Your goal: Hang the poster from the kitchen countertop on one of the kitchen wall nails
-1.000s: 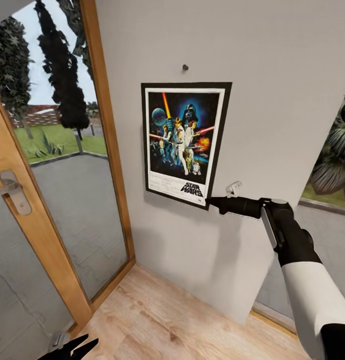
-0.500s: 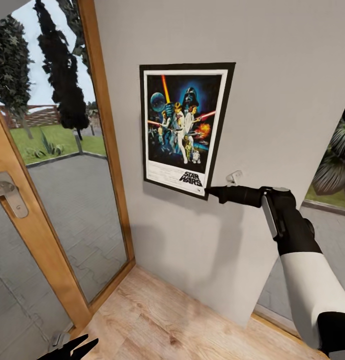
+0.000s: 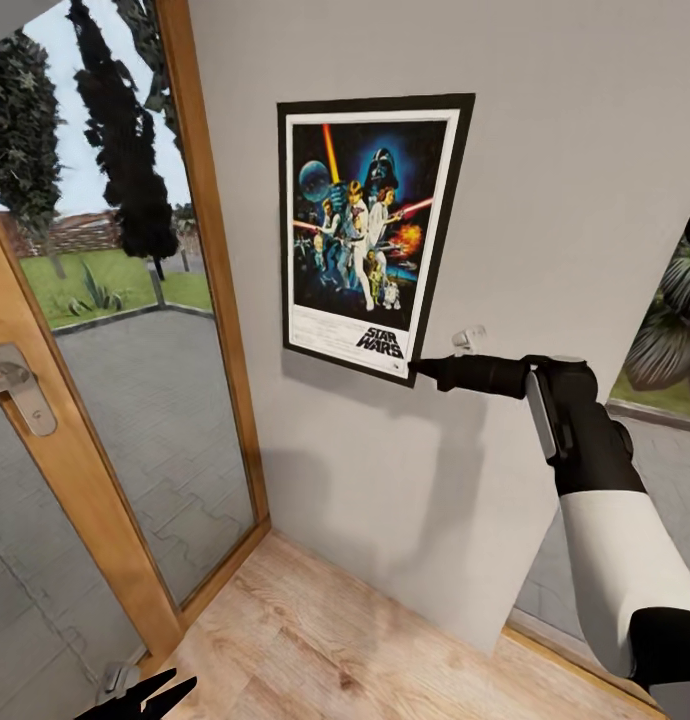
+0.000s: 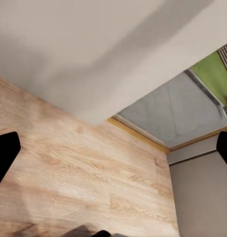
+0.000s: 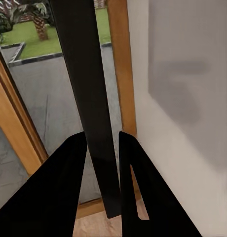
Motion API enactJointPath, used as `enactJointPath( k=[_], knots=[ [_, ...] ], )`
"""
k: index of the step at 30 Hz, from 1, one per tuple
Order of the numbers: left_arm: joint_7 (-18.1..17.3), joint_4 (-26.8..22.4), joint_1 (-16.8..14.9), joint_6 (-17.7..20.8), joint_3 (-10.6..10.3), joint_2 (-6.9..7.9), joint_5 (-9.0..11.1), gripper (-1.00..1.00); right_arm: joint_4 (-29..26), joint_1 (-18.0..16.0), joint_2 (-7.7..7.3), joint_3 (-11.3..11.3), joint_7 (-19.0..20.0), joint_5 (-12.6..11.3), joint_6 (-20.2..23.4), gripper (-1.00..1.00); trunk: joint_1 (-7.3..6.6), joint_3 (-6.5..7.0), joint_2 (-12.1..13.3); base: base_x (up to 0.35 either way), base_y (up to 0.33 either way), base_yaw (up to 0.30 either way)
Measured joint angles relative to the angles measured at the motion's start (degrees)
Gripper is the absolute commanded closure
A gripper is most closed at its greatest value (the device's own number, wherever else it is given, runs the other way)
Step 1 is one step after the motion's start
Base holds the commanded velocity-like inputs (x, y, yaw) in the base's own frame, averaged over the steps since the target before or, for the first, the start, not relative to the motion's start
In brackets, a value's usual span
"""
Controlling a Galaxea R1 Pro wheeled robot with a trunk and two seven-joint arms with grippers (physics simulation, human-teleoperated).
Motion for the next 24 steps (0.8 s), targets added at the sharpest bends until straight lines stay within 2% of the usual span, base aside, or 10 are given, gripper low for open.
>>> enactJointPath(
  k=[13,24],
  knots=[
    [-0.01,0.00,0.00,0.06,0.00,0.06,-0.03,-1.00,0.13,-0.38,0.08,0.00,-0.08,0.15,0.62,1.00,0.00,0.00,0.00,0.000,0.000,0.000],
    [-0.01,0.00,0.00,0.06,0.00,0.07,0.02,-1.00,0.19,-0.38,0.93,0.01,-0.10,0.23,0.64,1.00,-0.01,0.00,0.00,0.036,0.000,0.000]
  ],
)
